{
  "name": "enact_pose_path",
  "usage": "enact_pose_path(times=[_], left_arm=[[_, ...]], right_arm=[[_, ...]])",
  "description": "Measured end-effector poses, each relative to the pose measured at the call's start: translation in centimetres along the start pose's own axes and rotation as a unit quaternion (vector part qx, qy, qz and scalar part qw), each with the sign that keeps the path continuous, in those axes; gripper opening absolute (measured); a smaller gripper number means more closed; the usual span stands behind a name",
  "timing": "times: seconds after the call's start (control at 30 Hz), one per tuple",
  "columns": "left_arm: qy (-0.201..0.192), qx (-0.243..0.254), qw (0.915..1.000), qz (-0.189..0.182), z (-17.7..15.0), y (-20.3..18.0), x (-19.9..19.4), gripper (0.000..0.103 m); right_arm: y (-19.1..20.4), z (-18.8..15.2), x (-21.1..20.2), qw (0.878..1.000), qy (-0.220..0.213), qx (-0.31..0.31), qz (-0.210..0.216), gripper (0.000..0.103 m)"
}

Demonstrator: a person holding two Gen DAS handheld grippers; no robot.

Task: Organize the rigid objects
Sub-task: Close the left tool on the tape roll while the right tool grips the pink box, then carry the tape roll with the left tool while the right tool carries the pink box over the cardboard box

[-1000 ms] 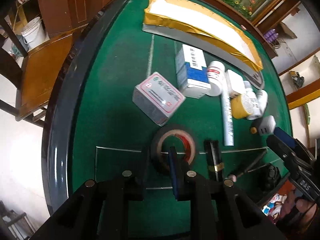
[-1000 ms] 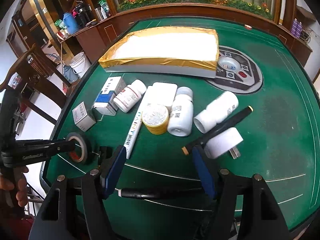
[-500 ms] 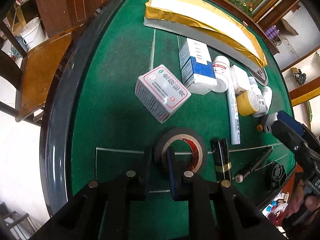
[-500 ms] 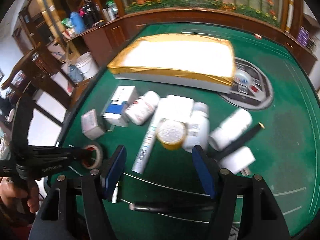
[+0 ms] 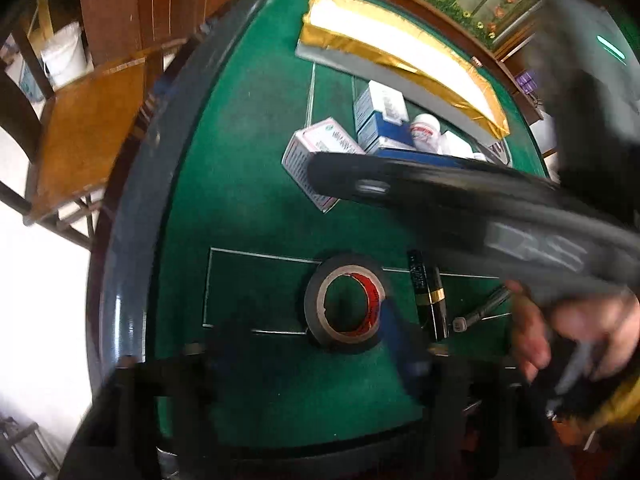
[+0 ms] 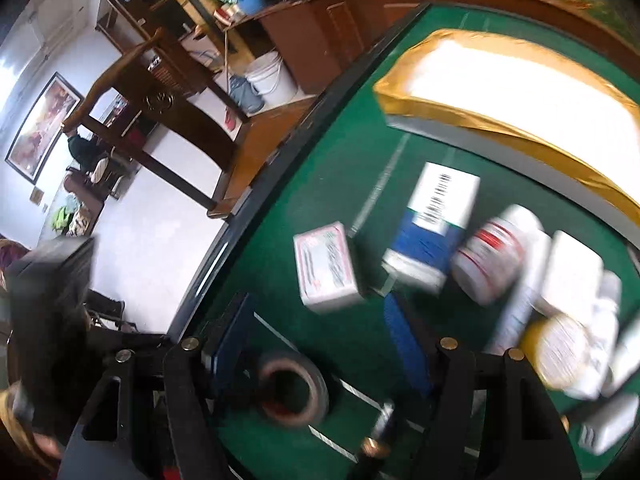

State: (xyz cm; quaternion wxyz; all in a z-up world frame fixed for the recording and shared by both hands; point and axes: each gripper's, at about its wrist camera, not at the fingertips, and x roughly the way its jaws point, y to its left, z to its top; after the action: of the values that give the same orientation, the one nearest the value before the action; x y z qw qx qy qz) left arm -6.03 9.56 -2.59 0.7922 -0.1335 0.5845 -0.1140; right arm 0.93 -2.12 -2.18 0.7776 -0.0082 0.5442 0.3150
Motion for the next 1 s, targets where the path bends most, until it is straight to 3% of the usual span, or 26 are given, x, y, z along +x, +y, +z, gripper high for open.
enact_pose_path(times=[0.1, 0.17, 0.2, 0.5, 0.67, 1.0], left_arm=[[-0.001, 0.019, 0.9998, 0.007, -0.5, -0.6, -0.3, 0.072], [0.008, 0.032, 0.9992, 0.022, -0.5, -1.2, 0.3, 0.072], [0.013, 0.04, 0.9987, 0.03, -0.7, -1.6, 0.5, 0.072], [0.014, 0.112, 0.9906, 0.077, -1.2, -4.7, 2.4, 0.073], [0.007, 0.14, 0.9862, 0.087, -1.8, -5.8, 2.8, 0.066], [-0.001, 0.066, 0.997, 0.042, -0.2, -3.7, 1.2, 0.066]], right_arm=[[0.6, 0.9, 2.1, 0.999, 0.02, -0.024, -0.028, 0.066], [0.6, 1.2, 3.0, 0.998, 0.031, -0.032, -0.04, 0.041], [0.5, 1.3, 3.1, 0.998, 0.033, -0.032, -0.042, 0.037], [-1.1, 0.3, -1.8, 1.0, -0.013, -0.006, -0.026, 0.036], [-3.6, -0.4, -4.4, 0.998, -0.037, 0.032, -0.025, 0.036], [-5.0, -1.5, -6.8, 0.996, -0.06, 0.063, -0.027, 0.036]])
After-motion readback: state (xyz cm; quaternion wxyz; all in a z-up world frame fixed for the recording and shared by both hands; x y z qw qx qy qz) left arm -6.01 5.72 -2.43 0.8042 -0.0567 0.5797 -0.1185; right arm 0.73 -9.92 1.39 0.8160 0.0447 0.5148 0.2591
